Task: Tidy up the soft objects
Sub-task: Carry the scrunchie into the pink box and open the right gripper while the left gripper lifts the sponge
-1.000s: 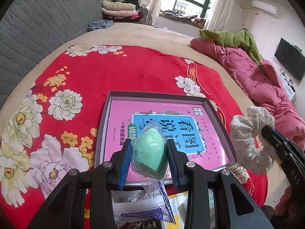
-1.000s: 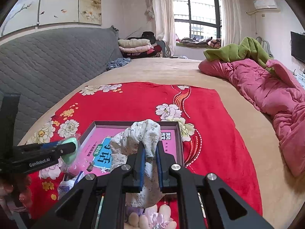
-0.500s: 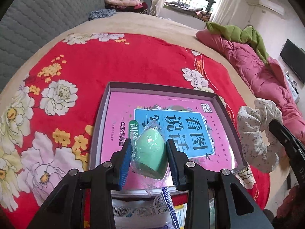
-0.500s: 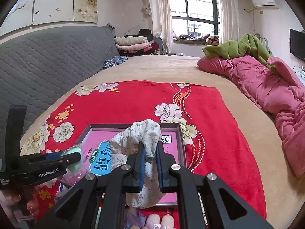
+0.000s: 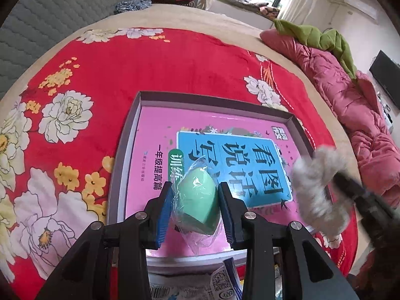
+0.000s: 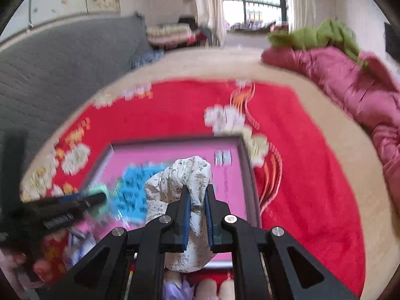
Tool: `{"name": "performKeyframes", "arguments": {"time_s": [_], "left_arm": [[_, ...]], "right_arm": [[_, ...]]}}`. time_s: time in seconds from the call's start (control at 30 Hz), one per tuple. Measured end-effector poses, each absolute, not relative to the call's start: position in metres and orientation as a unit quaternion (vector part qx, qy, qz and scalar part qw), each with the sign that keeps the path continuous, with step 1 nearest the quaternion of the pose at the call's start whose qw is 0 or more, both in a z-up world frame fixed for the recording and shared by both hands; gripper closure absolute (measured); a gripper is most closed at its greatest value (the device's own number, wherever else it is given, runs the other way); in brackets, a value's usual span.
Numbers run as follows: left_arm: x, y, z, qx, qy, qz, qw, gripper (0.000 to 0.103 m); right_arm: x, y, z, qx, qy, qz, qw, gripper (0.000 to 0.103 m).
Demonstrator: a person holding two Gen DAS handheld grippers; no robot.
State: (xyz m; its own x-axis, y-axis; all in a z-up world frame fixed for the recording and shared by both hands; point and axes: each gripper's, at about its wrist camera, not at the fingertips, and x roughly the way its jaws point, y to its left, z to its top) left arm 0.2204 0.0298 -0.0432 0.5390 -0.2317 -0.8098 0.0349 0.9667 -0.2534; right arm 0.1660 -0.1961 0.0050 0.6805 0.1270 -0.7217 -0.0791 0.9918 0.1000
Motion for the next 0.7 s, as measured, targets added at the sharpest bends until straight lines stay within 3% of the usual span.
{"name": "performKeyframes", "arguments": {"time_s": [0.23, 0.6, 0.7], "left_arm": [[0.222, 0.036, -0.053, -0.110, 0.481, -0.074, 0.867, 0.066], [0.220, 0.033, -0.058, -0.096, 0.480, -0.072, 0.869, 0.066], [0.220, 0.033, -0.059, -0.095, 0.481, -0.072, 0.869, 0.065]], "right_arm": [[0.170, -0.196, -0.034, -0.001, 0.443, 0.032, 0.896, 0.092], [0.172, -0.202, -0.041, -0.034, 0.448, -0.015, 0.893, 0.092], [0.170, -0.206, -0.040, -0.025, 0.447, -0.012, 0.894, 0.080]]}}
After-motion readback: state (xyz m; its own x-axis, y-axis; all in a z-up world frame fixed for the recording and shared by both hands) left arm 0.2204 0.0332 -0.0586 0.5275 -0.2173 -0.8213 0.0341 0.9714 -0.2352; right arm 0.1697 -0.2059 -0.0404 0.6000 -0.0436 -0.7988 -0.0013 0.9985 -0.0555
